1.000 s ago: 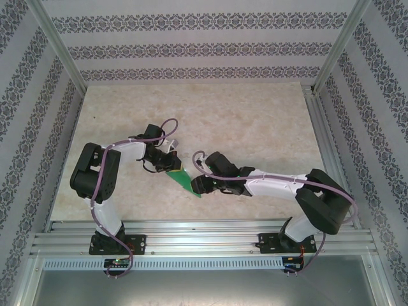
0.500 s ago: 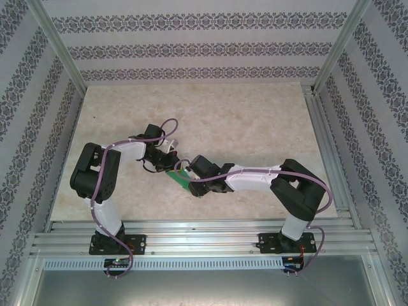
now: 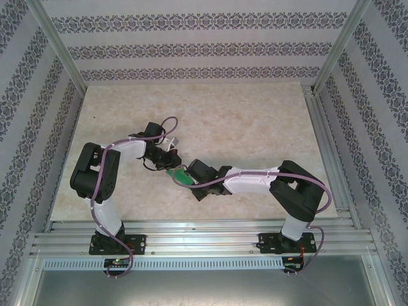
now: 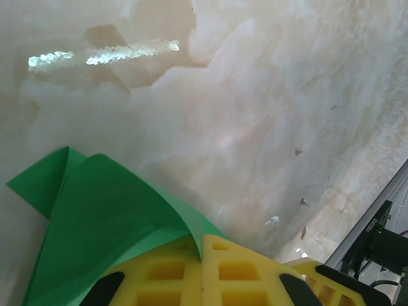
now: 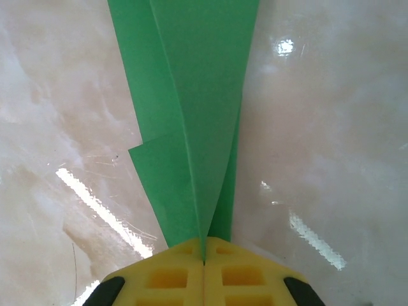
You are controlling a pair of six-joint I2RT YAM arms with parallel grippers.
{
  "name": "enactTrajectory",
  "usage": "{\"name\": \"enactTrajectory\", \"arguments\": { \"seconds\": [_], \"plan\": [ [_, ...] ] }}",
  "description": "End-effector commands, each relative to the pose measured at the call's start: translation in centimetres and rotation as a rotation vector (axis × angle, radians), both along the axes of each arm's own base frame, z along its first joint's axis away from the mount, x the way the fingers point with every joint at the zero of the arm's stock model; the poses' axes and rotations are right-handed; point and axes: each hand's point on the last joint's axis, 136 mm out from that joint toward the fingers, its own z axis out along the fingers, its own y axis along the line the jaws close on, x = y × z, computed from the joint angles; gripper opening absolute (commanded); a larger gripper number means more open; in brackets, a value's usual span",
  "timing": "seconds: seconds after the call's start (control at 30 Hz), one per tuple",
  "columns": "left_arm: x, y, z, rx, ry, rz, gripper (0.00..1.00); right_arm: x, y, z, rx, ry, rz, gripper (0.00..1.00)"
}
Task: Fold a paper plane with a square sheet of paper (fold left side to right side)
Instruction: Fold the wing for the fifth time at the center of the table.
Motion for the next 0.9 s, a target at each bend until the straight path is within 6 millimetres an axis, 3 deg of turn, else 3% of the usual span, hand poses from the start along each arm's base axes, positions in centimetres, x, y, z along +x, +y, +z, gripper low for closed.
{"name": "enactTrajectory", "arguments": {
  "seconds": [0.0, 0.17, 0.3, 0.47, 0.63, 0.87],
  "plan": [
    [1.4, 0.5, 3.1, -0.017, -0.048, 0.056, 0.17, -0.1, -1.0, -0.8, -0.088, -0.039, 0.02, 0.05],
    [1.3, 2.5, 5.3, -0.048, -0.029, 0.157, 0.37, -0.1, -1.2, -1.0, -0.118, -0.052, 0.029, 0.05],
    [-0.1, 1.7, 5.1, -0.125, 0.062, 0.175, 0.47, -0.2, -1.2, -0.9, -0.134, -0.068, 0.034, 0.05],
    [-0.6, 1.1, 4.4, -0.143, 0.162, 0.216, 0.51, -0.3, -1.1, -1.0, -0.153, -0.087, 0.05, 0.05],
    [-0.5, -0.9, 4.2, -0.117, 0.254, 0.214, 0.52, -0.4, -1.0, -1.2, -0.163, -0.092, 0.06, 0.05],
    [-1.0, -2.4, 1.9, 0.026, 0.379, 0.201, 0.52, -0.4, -0.8, -1.3, -0.166, -0.096, 0.065, 0.05]
  ]
}}
